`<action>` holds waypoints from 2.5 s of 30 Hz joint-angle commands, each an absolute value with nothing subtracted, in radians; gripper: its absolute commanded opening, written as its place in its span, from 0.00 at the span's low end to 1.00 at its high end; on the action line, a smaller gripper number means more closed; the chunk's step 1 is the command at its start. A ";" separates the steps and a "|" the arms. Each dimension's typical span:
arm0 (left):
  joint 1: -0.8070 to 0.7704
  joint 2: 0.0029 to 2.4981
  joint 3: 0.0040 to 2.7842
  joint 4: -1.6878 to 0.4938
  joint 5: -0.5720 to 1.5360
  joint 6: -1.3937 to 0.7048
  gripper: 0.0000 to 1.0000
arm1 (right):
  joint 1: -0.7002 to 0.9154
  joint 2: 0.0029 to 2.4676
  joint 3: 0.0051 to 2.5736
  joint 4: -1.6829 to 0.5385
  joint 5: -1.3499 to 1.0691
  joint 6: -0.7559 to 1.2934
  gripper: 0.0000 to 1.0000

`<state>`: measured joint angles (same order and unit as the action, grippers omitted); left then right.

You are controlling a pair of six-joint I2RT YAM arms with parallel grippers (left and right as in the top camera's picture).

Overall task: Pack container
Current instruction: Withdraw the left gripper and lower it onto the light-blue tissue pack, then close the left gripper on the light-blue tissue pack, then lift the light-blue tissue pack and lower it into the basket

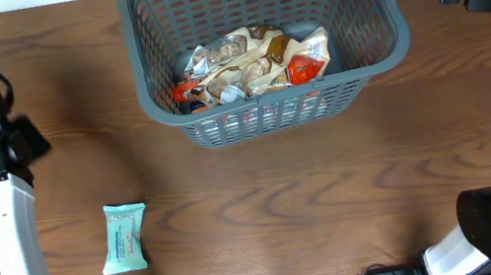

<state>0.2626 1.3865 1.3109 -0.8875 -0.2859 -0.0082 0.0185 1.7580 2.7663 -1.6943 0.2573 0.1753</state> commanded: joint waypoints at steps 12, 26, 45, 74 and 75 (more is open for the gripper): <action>0.262 1.386 1.056 -1.206 0.065 -0.014 0.67 | 0.014 1.793 2.765 -1.695 0.262 0.132 0.99; 0.263 1.387 1.004 -1.127 0.045 0.300 0.83 | 0.006 1.886 2.765 -1.669 0.273 0.088 0.99; 0.263 1.630 0.824 -0.869 -0.040 0.307 0.82 | -0.048 1.887 2.765 -1.662 0.273 0.088 0.99; 0.262 1.765 1.034 -0.912 0.008 0.329 0.06 | -0.168 1.892 2.765 -1.645 0.280 0.088 0.08; 0.262 1.750 1.066 -0.920 0.008 0.329 0.06 | -0.170 1.894 2.765 -1.645 0.280 0.088 0.06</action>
<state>0.2607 1.7737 0.9741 -0.9123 0.0170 0.3187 -0.1570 1.8896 2.7655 -1.6478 0.2691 0.0937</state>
